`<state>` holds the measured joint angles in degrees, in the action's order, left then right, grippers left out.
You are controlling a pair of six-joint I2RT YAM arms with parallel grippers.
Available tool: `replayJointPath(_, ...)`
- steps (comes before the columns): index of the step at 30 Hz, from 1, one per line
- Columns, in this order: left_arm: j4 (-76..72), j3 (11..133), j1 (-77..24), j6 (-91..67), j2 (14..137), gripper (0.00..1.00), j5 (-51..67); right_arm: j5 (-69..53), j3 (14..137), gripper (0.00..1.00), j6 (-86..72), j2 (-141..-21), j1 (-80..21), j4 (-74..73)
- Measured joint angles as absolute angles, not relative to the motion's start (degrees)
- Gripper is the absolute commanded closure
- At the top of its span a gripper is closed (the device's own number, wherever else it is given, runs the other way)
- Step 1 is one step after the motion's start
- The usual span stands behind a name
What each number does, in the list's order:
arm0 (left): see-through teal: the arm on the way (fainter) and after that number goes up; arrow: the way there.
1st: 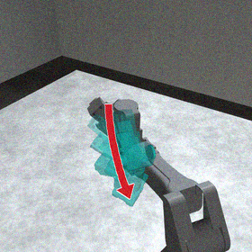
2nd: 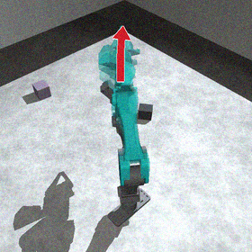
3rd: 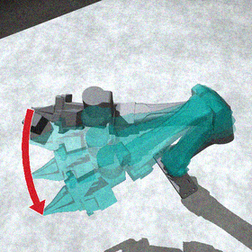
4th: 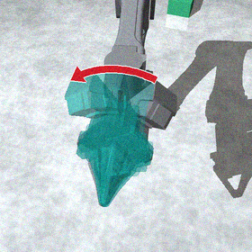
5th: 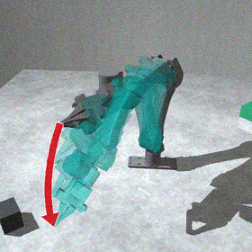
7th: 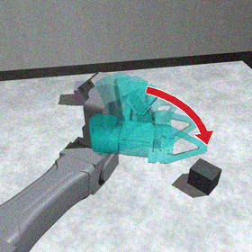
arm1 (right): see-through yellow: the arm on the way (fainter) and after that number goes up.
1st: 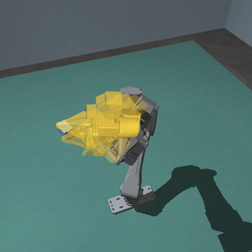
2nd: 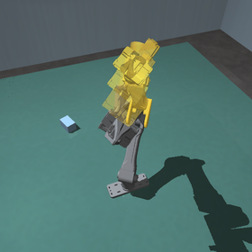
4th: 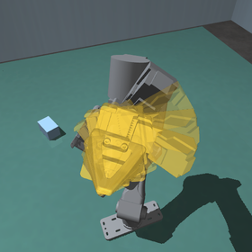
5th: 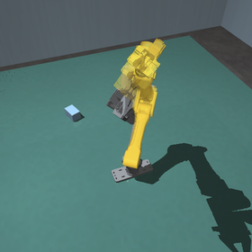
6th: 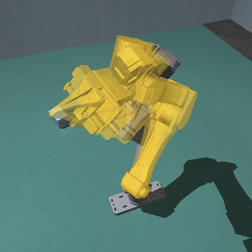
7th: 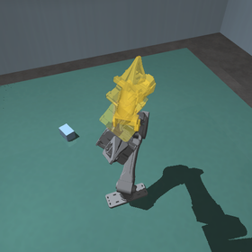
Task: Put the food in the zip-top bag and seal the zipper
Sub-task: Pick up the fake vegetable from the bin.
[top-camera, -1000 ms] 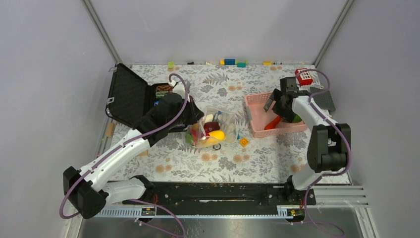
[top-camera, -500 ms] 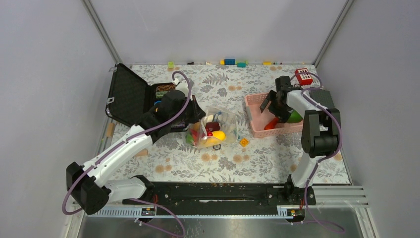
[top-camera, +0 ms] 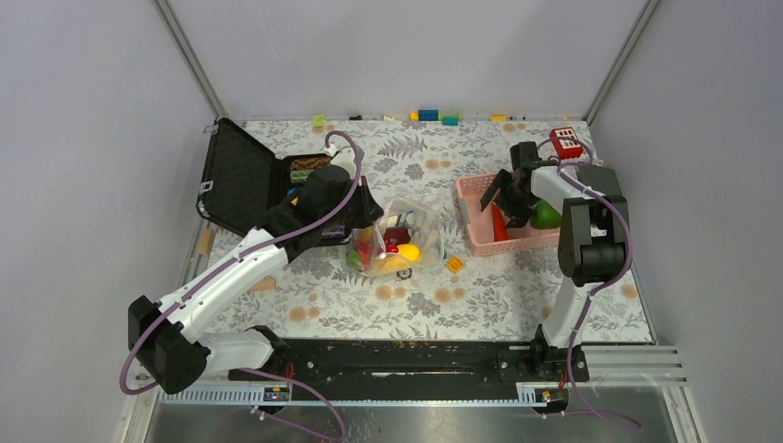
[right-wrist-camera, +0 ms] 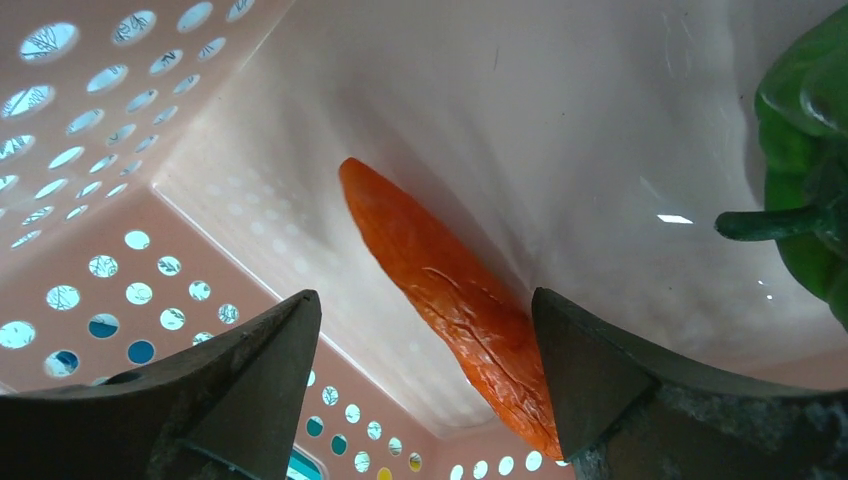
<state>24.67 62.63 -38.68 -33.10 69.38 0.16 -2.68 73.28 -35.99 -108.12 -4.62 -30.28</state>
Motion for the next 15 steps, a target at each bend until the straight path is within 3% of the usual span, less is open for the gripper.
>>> replayJointPath(15, 25.50, 62.65, -38.68, -32.84, 69.54, 1.00, -0.12, 1.15, 73.76, 0.36, -31.27, -108.79, -4.95, -35.79)
